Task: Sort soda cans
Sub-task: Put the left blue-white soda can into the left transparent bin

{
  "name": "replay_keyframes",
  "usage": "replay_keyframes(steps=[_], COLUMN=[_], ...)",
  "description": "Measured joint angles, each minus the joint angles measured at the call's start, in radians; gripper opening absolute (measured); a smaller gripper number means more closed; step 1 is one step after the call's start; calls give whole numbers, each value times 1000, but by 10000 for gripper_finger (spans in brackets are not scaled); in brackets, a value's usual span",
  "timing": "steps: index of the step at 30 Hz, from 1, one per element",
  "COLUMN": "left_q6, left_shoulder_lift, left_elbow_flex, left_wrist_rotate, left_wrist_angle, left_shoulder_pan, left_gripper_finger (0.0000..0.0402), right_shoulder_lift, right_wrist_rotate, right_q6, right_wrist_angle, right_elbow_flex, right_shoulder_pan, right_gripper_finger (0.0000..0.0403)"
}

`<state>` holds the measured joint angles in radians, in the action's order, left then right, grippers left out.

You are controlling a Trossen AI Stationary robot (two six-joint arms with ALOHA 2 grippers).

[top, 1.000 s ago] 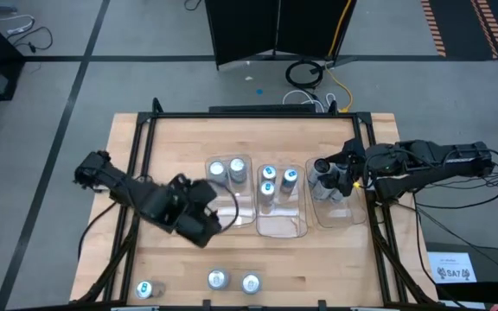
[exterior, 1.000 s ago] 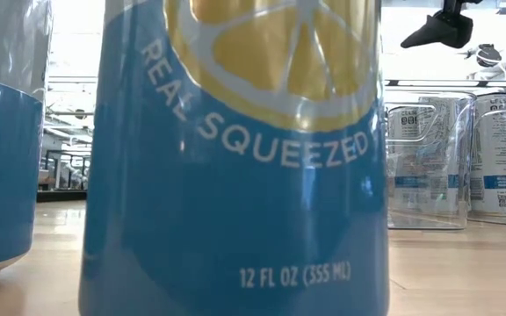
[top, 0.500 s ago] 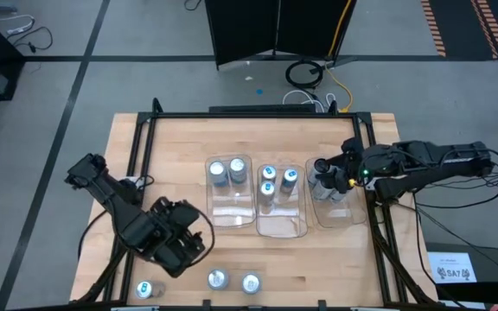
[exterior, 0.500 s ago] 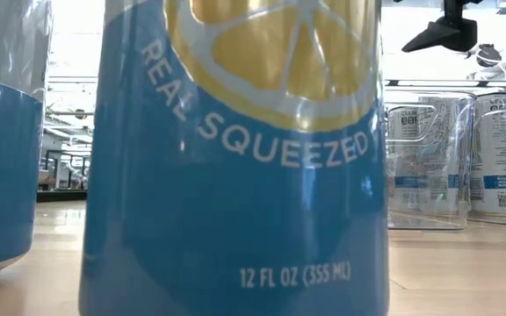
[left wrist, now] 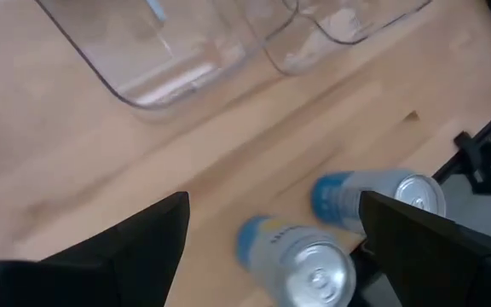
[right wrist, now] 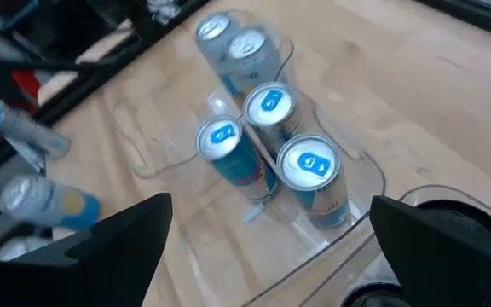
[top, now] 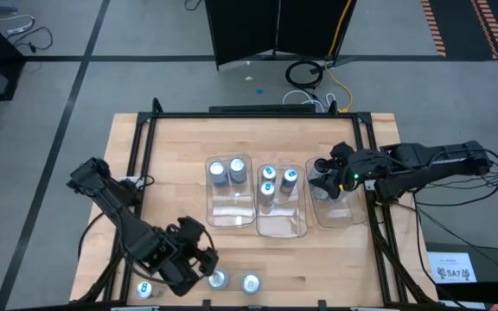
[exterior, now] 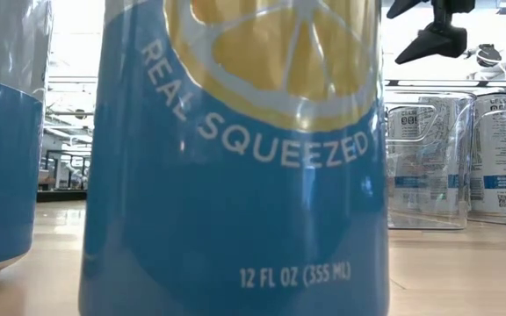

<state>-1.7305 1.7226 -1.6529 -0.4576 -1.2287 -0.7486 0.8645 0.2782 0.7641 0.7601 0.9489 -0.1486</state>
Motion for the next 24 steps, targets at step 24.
replay_keyframes(steps=[24], left_q6=[-277], left_shoulder_lift=[343], left_elbow_flex=[-180], left_wrist_rotate=[335], left_wrist_angle=[79], left_shoulder_pan=[94], left_gripper_finger=[352], right_shoulder_lift=[9], right_wrist_rotate=[-210], right_q6=[-262], right_wrist_angle=[28], right_elbow_flex=[0], right_shoulder_pan=[-58], right_gripper_finger=[391])
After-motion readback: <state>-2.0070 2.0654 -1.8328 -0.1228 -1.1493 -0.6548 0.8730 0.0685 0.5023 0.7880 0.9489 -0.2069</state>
